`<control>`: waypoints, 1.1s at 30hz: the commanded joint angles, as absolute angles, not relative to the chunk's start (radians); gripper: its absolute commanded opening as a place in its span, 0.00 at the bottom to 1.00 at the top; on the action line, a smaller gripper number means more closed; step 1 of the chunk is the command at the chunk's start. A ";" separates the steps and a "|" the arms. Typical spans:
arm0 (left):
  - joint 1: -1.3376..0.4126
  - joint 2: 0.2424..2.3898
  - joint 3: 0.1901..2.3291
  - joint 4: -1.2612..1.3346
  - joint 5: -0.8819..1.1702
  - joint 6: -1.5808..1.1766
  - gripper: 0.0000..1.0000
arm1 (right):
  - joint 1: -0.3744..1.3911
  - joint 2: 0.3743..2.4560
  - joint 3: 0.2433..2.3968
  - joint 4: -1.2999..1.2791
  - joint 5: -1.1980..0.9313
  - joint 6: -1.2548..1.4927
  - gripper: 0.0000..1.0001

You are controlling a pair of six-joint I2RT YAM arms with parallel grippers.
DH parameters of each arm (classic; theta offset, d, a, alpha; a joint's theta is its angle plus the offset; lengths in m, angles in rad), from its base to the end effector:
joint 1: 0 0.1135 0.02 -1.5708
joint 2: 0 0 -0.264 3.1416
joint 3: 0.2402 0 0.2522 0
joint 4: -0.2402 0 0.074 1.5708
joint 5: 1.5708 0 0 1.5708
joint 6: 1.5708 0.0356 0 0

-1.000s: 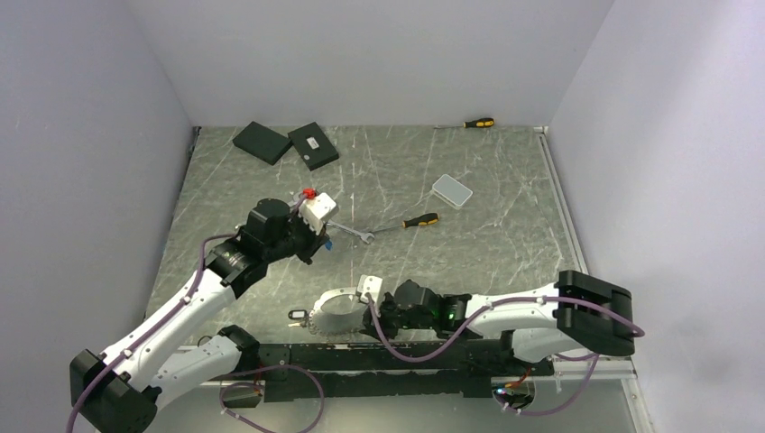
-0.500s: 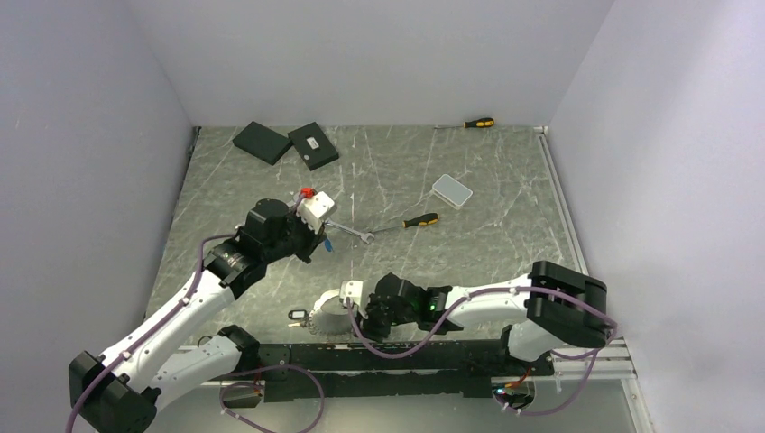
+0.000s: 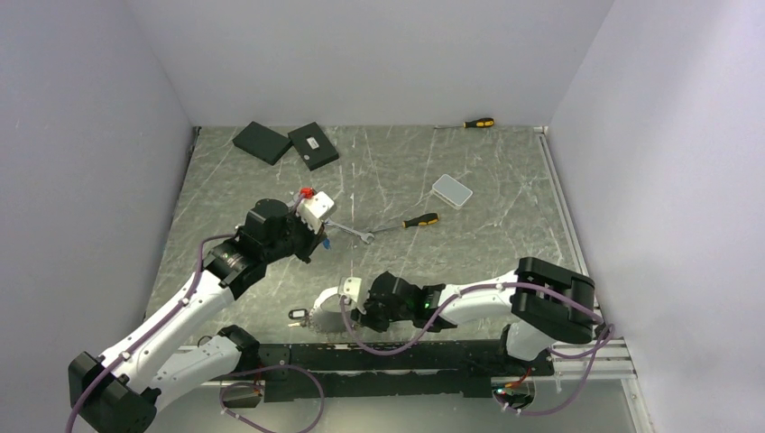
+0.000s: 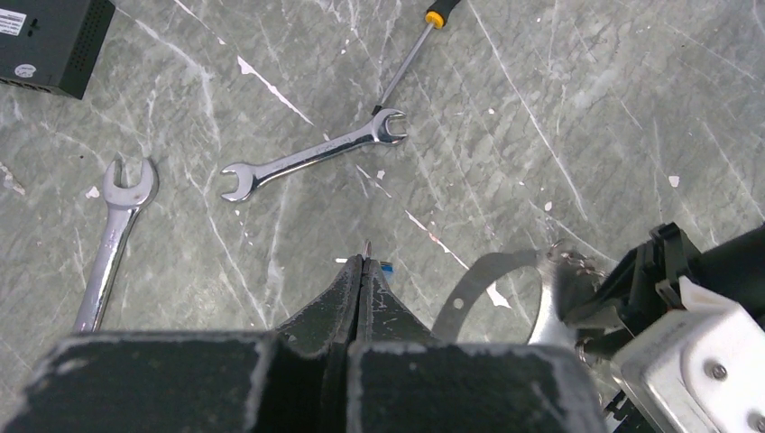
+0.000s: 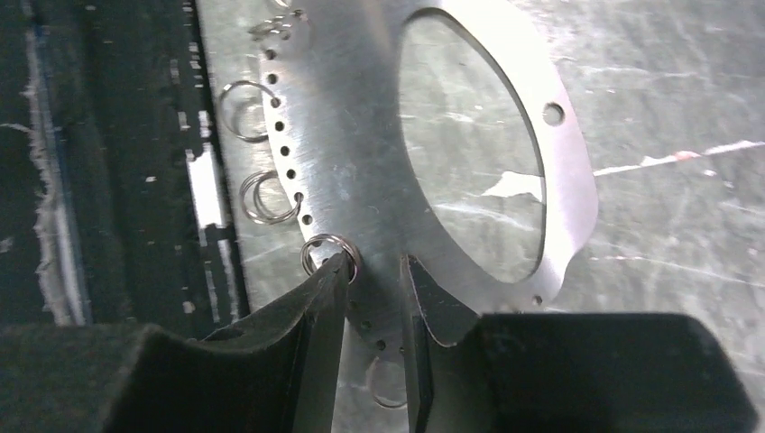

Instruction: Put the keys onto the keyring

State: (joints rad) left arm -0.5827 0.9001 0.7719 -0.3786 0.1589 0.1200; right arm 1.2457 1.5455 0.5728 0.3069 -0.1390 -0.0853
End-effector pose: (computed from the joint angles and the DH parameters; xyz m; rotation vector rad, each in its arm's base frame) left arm 0.1655 -0.1158 0.2955 0.8148 1.9370 -0.4460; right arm 0.0869 0.2733 0.1413 -1.5110 1.7963 0.7618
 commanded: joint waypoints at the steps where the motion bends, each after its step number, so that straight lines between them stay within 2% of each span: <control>1: -0.578 0.887 0.775 -0.350 0.144 0.150 0.00 | 1.203 1.536 0.568 0.360 -0.057 -0.131 0.31; 9: -0.578 0.904 0.776 -0.350 0.144 0.152 0.00 | 1.055 1.455 0.573 0.320 -0.044 -0.182 0.31; 18: -0.572 0.923 0.781 -0.347 0.155 0.153 0.00 | 0.975 1.254 0.519 0.332 -0.105 -0.026 0.37; 26: -0.569 0.931 0.781 -0.347 0.169 0.152 0.00 | 0.925 1.284 0.476 0.371 -0.105 0.199 0.37; 33: -0.569 0.933 0.783 -0.350 0.175 0.152 0.00 | 0.889 1.367 0.510 0.416 -0.181 0.236 0.36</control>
